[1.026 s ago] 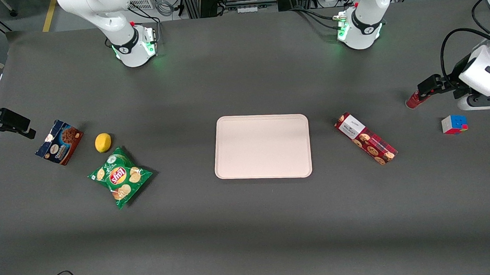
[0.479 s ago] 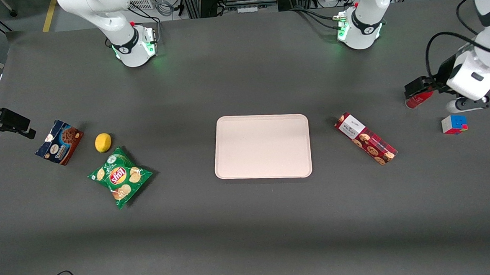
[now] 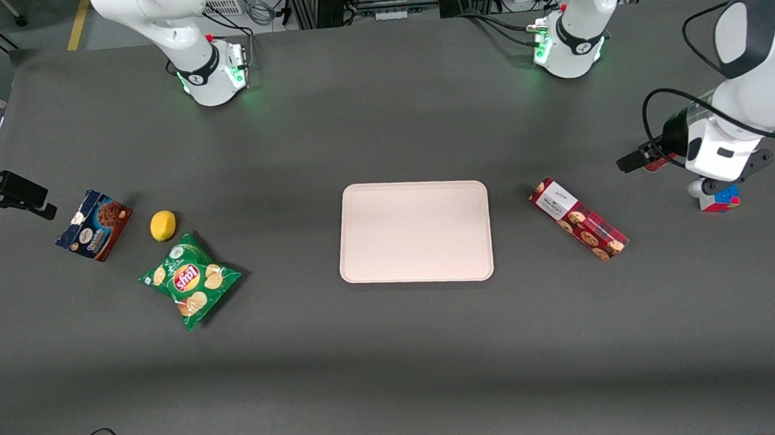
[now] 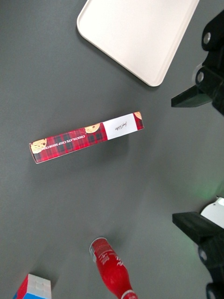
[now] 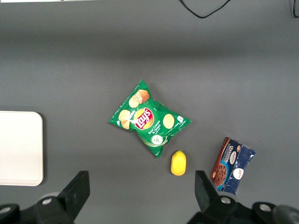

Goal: Place red cookie box on tray
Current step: 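Move the open left gripper down over the red plaid shortbread box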

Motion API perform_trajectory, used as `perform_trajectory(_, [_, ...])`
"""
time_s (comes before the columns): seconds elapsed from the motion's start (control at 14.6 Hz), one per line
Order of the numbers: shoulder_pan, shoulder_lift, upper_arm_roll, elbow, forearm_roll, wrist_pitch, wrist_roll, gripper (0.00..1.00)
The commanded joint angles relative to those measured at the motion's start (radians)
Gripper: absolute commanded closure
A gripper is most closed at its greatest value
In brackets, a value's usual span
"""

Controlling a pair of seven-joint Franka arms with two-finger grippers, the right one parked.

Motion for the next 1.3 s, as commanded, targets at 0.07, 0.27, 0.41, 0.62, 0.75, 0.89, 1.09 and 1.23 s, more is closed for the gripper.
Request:
perform_trajectory(0.07, [-0.011, -0.04, 0.0, -0.23, -0.011, 0.279, -0.037, 0.0])
perform_trajectory(0.27, [-0.02, -0.016, -0.012, -0.344, -0.011, 0.473, -0.038, 0.0])
perform_trajectory(0.41, [-0.02, 0.033, -0.021, -0.358, -0.011, 0.536, -0.041, 0.0])
perform_trajectory(0.62, [-0.026, 0.11, -0.038, -0.358, -0.011, 0.617, -0.048, 0.0])
perform_trajectory(0.75, [-0.028, 0.171, -0.038, -0.358, -0.011, 0.706, -0.048, 0.0])
perform_trajectory(0.89, [-0.029, 0.224, -0.05, -0.354, -0.011, 0.778, -0.048, 0.0])
perform_trajectory(1.09, [-0.029, 0.261, -0.049, -0.351, -0.006, 0.817, -0.048, 0.0])
perform_trajectory(1.23, [-0.031, 0.276, -0.049, -0.351, -0.006, 0.828, -0.048, 0.0])
